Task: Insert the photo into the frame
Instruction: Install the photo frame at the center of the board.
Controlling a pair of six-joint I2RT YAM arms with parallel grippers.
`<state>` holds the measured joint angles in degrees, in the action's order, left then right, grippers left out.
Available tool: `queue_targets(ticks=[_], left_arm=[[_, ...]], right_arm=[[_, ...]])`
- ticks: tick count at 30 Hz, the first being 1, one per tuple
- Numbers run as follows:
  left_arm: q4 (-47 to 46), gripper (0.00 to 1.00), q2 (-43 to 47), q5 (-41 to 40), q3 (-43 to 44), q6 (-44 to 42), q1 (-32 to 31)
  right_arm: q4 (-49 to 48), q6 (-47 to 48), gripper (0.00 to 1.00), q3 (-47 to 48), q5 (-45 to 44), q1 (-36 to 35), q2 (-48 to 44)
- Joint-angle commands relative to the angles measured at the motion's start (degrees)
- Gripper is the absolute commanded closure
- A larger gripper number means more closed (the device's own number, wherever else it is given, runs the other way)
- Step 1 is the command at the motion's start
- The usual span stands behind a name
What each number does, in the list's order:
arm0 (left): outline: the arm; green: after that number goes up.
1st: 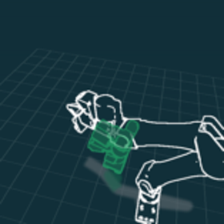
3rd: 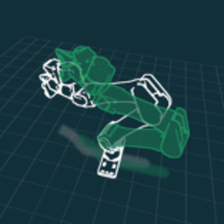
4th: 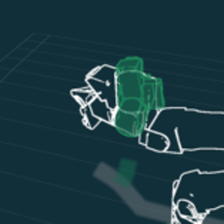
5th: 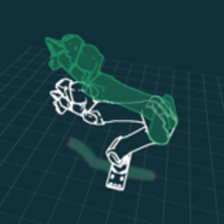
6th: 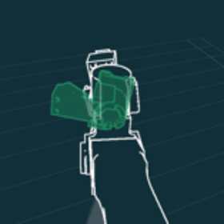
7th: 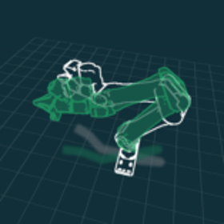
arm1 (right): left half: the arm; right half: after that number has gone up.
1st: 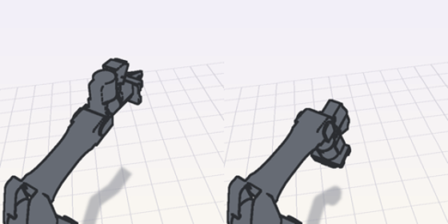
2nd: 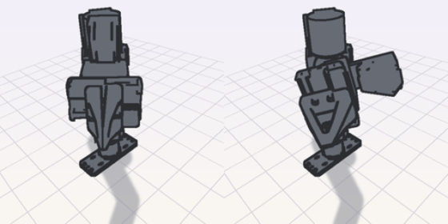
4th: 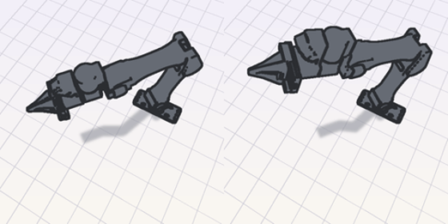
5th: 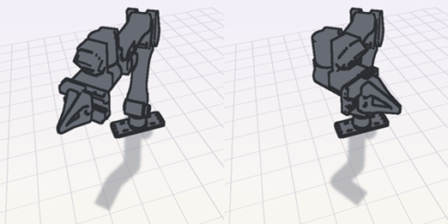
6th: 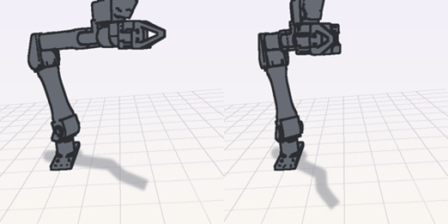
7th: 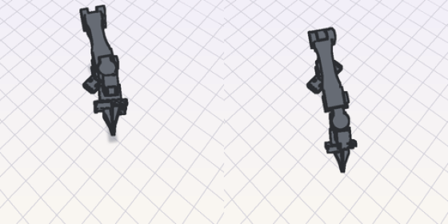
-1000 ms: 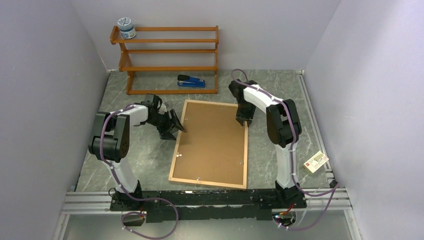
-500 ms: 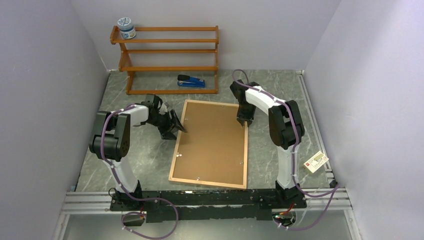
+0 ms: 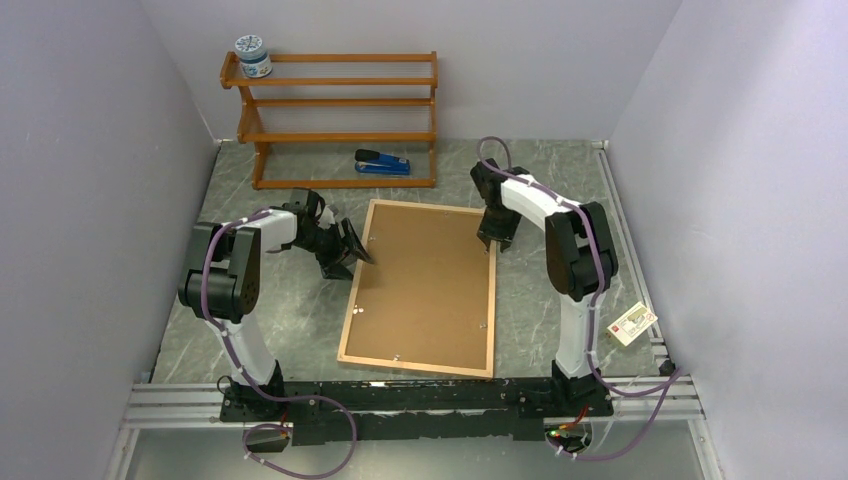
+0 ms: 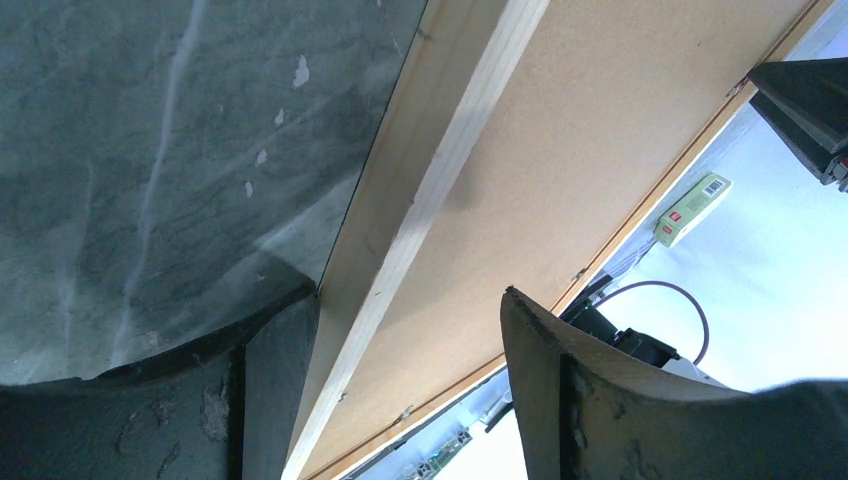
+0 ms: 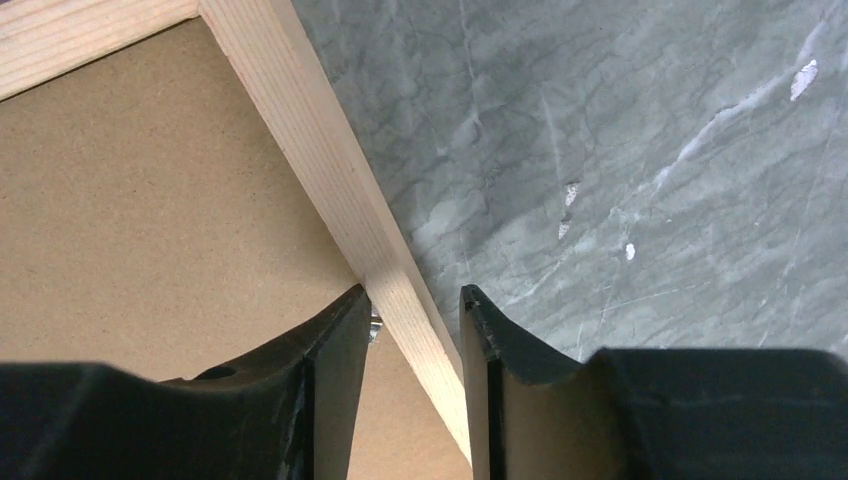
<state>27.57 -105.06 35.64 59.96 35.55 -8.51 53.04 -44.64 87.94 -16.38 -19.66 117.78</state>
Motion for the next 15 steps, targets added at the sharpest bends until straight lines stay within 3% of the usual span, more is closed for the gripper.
queue_targets(ticks=[1,8,15], left_arm=[[-0.05,0.27,-0.33,-3.52,-1.26,-0.77,-0.32],[-0.24,0.27,-0.68,-3.34,-1.3,-0.71,-0.36],[-0.33,0.27,-0.79,-3.25,-1.33,-0.58,-0.36]], right_arm=[[-4.49,-0.47,0.6,-3.56,1.7,0.65,0.17],[-3.71,-0.43,0.51,-4.82,5.59,0.73,-0.32],[-5.26,-0.54,0.5,-7.89,8.77,0.71,-1.92]])
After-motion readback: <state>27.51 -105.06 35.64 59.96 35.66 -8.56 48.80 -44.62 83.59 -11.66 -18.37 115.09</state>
